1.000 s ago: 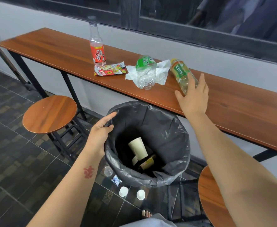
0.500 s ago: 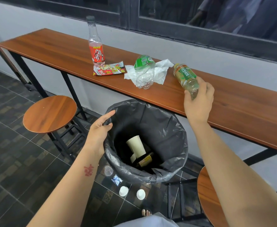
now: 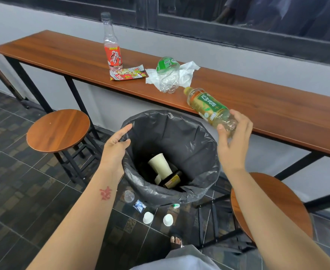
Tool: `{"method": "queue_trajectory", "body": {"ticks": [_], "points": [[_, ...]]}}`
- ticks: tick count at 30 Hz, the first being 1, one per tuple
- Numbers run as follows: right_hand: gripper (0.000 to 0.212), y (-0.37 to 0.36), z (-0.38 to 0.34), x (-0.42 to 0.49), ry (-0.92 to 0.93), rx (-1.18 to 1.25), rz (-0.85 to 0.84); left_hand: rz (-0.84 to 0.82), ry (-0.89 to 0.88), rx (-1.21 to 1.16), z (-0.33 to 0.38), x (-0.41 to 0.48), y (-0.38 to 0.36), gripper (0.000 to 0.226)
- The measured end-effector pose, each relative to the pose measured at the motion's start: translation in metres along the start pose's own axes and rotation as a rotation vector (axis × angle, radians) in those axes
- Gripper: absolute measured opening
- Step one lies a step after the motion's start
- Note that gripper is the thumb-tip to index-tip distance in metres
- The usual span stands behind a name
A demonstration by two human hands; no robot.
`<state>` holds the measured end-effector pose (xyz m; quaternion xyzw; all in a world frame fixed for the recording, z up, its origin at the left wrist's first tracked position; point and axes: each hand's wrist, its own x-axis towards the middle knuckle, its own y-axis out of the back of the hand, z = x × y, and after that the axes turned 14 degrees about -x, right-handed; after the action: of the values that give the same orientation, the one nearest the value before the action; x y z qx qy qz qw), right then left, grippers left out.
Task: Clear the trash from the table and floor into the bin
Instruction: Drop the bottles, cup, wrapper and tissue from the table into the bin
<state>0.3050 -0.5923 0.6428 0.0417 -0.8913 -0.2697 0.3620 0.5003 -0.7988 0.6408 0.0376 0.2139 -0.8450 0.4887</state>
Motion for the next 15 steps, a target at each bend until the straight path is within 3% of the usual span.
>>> {"method": "queue_trajectory", "body": {"ticks": [6, 15], "points": [[0.043, 0.009, -0.021, -0.036, 0.137, -0.011, -0.094, 0.027, -0.007, 0.001, 0.003, -0.009, 0.010, 0.055], [0.047, -0.024, -0.042, -0.041, 0.375, -0.353, -0.713, 0.005, -0.047, 0.071, 0.009, -0.022, 0.020, 0.050]]}}
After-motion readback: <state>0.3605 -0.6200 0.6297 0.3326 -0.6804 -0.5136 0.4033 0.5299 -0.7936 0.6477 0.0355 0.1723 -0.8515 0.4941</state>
